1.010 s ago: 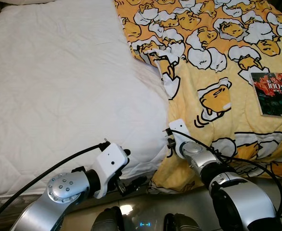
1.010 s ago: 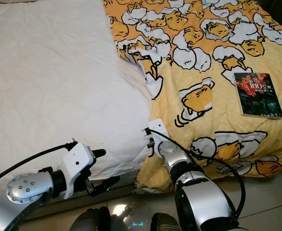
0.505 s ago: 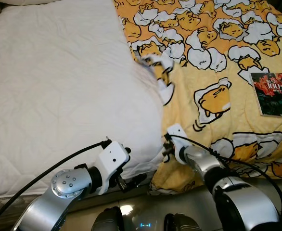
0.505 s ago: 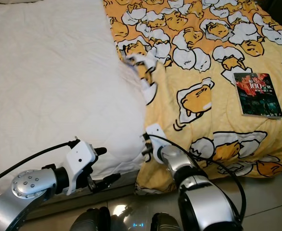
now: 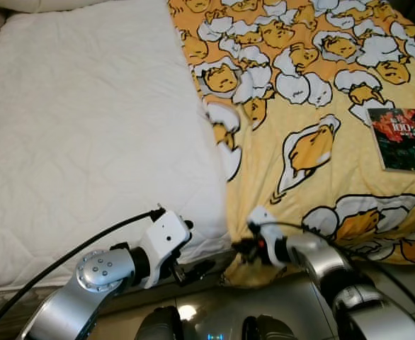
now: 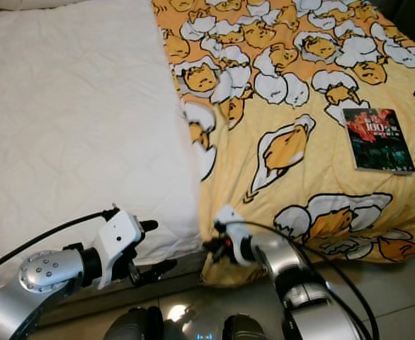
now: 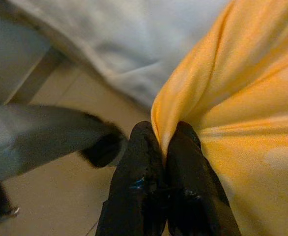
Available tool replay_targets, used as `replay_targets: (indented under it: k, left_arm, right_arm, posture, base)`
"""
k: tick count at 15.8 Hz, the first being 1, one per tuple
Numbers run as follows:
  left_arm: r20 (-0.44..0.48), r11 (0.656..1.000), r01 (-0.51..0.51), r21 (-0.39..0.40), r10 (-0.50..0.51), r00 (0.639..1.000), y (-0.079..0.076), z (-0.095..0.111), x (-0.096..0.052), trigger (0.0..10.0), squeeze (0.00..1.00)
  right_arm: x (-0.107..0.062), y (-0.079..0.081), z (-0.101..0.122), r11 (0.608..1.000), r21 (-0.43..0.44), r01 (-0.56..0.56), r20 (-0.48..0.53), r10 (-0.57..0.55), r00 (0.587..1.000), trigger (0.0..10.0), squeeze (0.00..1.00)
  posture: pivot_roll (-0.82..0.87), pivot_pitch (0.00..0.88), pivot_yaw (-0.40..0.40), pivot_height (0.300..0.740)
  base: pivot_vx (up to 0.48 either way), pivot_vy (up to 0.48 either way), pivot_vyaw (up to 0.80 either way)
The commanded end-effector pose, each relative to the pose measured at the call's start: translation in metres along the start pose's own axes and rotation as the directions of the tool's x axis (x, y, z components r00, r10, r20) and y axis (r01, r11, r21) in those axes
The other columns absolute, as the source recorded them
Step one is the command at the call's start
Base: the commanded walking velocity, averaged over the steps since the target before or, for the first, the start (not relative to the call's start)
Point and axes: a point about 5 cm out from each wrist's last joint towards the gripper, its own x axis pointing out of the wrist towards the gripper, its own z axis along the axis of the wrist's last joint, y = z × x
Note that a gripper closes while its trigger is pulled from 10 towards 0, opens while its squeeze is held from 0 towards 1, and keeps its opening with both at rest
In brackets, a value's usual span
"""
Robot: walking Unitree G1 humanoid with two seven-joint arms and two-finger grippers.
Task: Clean up the room
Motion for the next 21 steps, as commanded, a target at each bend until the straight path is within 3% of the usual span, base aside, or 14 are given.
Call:
replay_targets:
  k: [1, 6, 7, 8, 9, 10, 13, 18, 20, 21]
  left_arm:
    - [-0.013, 1.0, 0.018, 0.014, -0.018, 1.0, -0.001, -0.002, 0.002, 10.0, 0.0]
    - [-0.009, 1.0, 0.019, 0.024, -0.019, 1.0, 0.0, -0.001, 0.003, 10.0, 0.0]
    - [-0.01, 0.999, 0.018, 0.026, -0.018, 1.0, 0.0, -0.002, 0.003, 10.0, 0.0]
    - [-0.01, 0.999, 0.018, 0.027, -0.017, 1.0, -0.001, -0.002, 0.004, 10.0, 0.0]
    - [-0.01, 1.0, 0.016, 0.027, -0.016, 1.0, -0.001, -0.003, 0.004, 10.0, 0.0]
    - [-0.01, 1.0, 0.015, 0.027, -0.015, 1.0, -0.001, -0.003, 0.005, 10.0, 0.0]
    - [0.008, 1.0, -0.022, 0.004, 0.022, 1.0, 0.002, -0.003, 0.006, 10.0, 0.0]
    - [0.063, 0.97, -0.226, -0.086, 0.232, 0.971, 0.014, -0.007, 0.005, 10.0, 0.0]
    - [0.087, 0.887, -0.426, -0.181, 0.446, 0.891, 0.031, -0.006, 0.0, 10.0, 0.0]
    - [0.093, 0.855, -0.467, -0.224, 0.496, 0.863, 0.034, -0.006, -0.001, 10.0, 0.0]
  right_arm:
    - [0.009, 0.017, -0.013, 0.993, 0.007, -0.121, -0.057, 0.121, 0.991, 0.0, 0.0]
    - [0.016, 0.028, -0.012, 0.993, 0.002, -0.114, -0.038, 0.114, 0.993, 0.0, 0.0]
    - [0.016, 0.027, -0.013, 0.996, -0.03, -0.08, -0.069, 0.078, 0.995, 10.0, 0.0]
    - [0.017, 0.026, -0.015, 0.998, -0.012, -0.069, -0.08, 0.068, 0.994, 10.0, 0.0]
    - [0.016, 0.026, -0.015, 0.996, 0.021, -0.081, -0.08, 0.083, 0.993, 10.0, 0.44]
    - [0.016, 0.025, -0.015, 0.997, 0.019, -0.07, -0.079, 0.071, 0.994, 10.0, 1.0]
    - [0.006, 0.016, -0.006, 0.999, 0.02, 0.026, -0.006, -0.025, 1.0, 10.0, 1.0]
    - [-0.037, 0.013, 0.002, 0.982, 0.077, 0.174, 0.169, -0.185, 0.968, 10.0, 1.0]
    - [-0.059, 0.012, 0.013, 0.919, 0.105, 0.38, 0.31, -0.393, 0.866, 10.0, 1.0]
    - [-0.063, 0.012, 0.017, 0.883, 0.116, 0.455, 0.331, -0.466, 0.82, 10.0, 1.0]
  posture:
    - [0.02, 0.149, 0.067, 0.74]
    - [0.02, 0.147, 0.064, 0.74]
    - [0.02, 0.144, 0.06, 0.74]
    - [0.02, 0.142, 0.059, 0.74]
    - [0.02, 0.134, 0.056, 0.74]
    - [0.02, 0.127, 0.054, 0.74]
    - [0.0, 0.097, 0.05, 0.74]
    - [-0.04, 0.0, 0.034, 0.74]
    - [-0.06, 0.0, 0.036, 0.74]
    - [-0.06, 0.0, 0.037, 0.74]
  base:
    - [0.0, 0.0, 0.0]
    - [0.0, 0.0, 0.0]
    - [0.0, 0.0, 0.0]
    - [0.0, 0.0, 0.0]
    - [0.0, 0.0, 0.0]
    - [0.0, 0.0, 0.0]
    - [0.0, 0.0, 0.0]
    - [0.0, 0.0, 0.0]
    - [0.0, 0.0, 0.0]
    - [0.0, 0.0, 0.0]
